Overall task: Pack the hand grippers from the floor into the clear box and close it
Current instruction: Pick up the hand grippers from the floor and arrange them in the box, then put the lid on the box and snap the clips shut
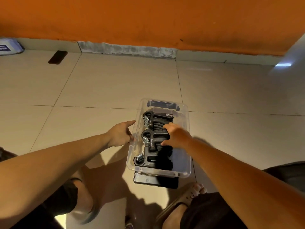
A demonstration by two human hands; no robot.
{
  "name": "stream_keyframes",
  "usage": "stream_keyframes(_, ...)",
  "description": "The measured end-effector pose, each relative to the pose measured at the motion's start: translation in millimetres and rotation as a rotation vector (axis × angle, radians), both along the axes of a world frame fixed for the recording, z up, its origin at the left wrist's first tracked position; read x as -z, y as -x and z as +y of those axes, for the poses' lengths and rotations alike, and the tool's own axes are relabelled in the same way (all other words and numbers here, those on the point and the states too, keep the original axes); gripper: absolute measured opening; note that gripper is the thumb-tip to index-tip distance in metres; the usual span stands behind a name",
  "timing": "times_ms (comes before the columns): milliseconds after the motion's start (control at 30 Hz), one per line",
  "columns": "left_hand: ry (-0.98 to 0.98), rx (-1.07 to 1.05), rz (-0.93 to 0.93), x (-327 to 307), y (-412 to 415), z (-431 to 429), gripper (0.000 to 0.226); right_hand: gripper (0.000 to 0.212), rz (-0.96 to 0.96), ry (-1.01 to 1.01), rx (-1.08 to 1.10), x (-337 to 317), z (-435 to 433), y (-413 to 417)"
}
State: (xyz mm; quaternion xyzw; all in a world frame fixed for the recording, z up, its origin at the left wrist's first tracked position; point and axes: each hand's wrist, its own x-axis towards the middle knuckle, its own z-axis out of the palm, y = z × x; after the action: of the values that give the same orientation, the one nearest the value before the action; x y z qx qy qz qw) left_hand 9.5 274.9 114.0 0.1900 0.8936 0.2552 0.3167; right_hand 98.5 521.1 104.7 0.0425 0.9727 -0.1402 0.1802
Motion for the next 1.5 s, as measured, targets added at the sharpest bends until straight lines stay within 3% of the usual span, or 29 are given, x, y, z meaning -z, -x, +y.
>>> stream_keyframes(100, 0.056, -0.003, 0.208, -9, -8, 5, 0.088, 0.079, 0.046, 0.018, 0.111, -14, 3, -15)
stream_keyframes(233, -0.065, 0.055, 0.333, -28, -30, 32, 0.072, 0.075, 0.189, 0.048, 0.226, -50, 16, -48)
stream_keyframes(400, -0.223, 0.215, 0.280, -58, -73, 81, 0.046, 0.064, 0.344, 0.037, 0.581, -90, 49, -137)
stream_keyframes(567, -0.298, 0.382, 0.202, -74, -138, 123, 0.059, 0.051, 0.332, 0.034, 1.029, -105, 73, -245)
stream_keyframes(767, -0.268, 0.577, 0.138, -63, -219, 157, 0.060, 0.045, 0.288, 0.054, 1.334, -106, 56, -353)
stream_keyframes(1000, -0.168, 0.767, -0.097, -4, -311, 192, 0.048, 0.041, 0.122, 0.130, 1.650, -55, 36, -468)
stream_keyframes(1167, -0.036, 0.901, -0.217, 55, -379, 187, 0.054, 0.026, -0.234, 0.198, 1.832, 21, -6, -542)
stream_keyframes(1267, 0.011, 0.931, -0.345, 88, -416, 184, 0.059, 0.024, -0.336, 0.267, 1.962, 51, -33, -573)
stream_keyframes(1400, 0.117, 0.914, -0.511, 122, -457, 187, 0.067, 0.035, -0.296, 0.467, 2.127, 89, -63, -588)
stream_keyframes(1500, 0.227, 0.942, -0.553, 141, -479, 189, 0.083, 0.019, -0.137, 0.561, 2.220, 113, -77, -584)
